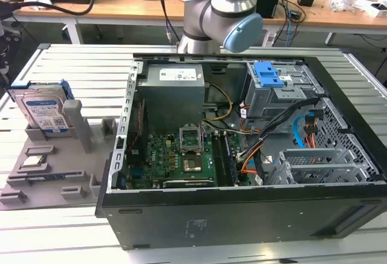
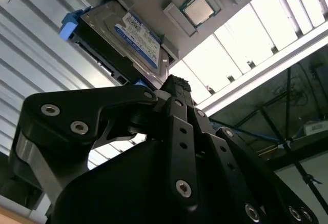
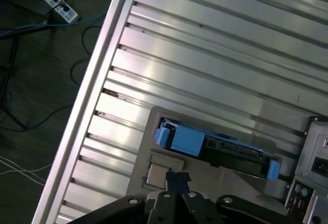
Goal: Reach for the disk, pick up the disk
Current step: 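Pick up the disk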
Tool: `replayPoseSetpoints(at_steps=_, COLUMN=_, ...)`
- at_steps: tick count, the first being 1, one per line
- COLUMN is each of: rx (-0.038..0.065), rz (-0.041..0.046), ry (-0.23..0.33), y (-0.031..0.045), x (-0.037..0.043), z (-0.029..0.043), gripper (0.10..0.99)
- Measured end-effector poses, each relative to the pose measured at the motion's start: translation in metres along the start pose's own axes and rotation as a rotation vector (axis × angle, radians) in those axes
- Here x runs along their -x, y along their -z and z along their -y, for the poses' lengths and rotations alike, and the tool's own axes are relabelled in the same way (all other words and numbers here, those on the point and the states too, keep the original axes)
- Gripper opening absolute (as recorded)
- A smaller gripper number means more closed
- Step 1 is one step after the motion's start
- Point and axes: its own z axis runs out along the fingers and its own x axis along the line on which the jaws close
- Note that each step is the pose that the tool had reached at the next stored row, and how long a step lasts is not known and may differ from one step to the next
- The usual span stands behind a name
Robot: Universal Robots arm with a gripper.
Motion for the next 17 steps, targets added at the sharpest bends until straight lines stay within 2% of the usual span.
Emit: replayPoseSetpoints(at_steps=17, rx=0.0, rz=-0.0071, ry=0.186, y=0.0, x=0.0, z=0.0, gripper=0.106)
